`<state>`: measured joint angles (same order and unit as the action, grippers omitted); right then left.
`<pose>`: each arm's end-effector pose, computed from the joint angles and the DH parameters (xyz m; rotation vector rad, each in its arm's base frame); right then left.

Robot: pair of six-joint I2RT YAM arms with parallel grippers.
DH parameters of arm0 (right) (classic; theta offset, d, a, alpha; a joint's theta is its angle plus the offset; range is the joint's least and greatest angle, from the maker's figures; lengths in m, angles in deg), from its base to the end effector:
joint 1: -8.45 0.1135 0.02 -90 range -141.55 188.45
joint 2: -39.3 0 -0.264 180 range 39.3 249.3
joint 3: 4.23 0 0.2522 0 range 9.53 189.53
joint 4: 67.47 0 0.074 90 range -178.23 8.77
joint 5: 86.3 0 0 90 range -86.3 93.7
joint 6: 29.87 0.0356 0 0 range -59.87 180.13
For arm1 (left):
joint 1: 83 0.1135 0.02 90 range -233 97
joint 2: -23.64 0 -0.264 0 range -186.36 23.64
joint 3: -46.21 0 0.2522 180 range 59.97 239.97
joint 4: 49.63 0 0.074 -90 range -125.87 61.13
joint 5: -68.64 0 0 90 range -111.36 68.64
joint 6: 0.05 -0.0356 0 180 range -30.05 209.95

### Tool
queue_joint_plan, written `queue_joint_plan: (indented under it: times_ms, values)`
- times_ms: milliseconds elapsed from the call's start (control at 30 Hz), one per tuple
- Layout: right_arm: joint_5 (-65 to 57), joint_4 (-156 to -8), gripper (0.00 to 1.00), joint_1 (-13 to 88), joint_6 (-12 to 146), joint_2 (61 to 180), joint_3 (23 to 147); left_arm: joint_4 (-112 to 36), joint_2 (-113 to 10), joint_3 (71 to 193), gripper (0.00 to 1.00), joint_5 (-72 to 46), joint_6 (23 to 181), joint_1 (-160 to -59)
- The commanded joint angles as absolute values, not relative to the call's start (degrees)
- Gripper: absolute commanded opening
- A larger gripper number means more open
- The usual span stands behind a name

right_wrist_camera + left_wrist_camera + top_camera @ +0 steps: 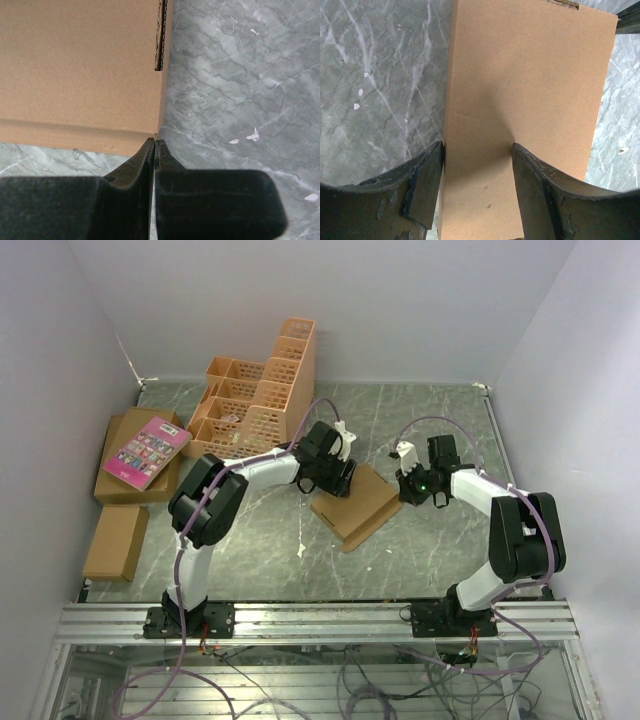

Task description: Fold the paper box

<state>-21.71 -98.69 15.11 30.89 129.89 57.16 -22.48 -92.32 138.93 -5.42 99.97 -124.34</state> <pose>0.2915 0.0494 0.1621 -0.9199 2.3525 0.4271 0.3211 -0.2955 0.1680 0.8097 2.4134 -0.7175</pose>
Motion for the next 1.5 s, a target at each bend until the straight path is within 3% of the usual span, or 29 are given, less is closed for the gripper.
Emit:
queue_joint_plan:
  times_ms: [0, 767, 1467]
  values:
    - [-20.79, -98.64, 0.00, 17.12, 30.13, 130.75, 60.19, -19.36, -95.24, 140.66, 0.65, -2.61, 96.84, -125.42]
    - [-20.20, -102.31, 0.02, 16.78, 29.03, 131.54, 61.74, -17.49, -96.96, 142.89, 0.65, -3.51, 97.71, -125.35]
    - [-27.71, -106.76, 0.15, 11.18, 26.21, 129.55, 61.99, -17.06, -97.29, 143.29, 0.65, -3.36, 98.19, -124.75]
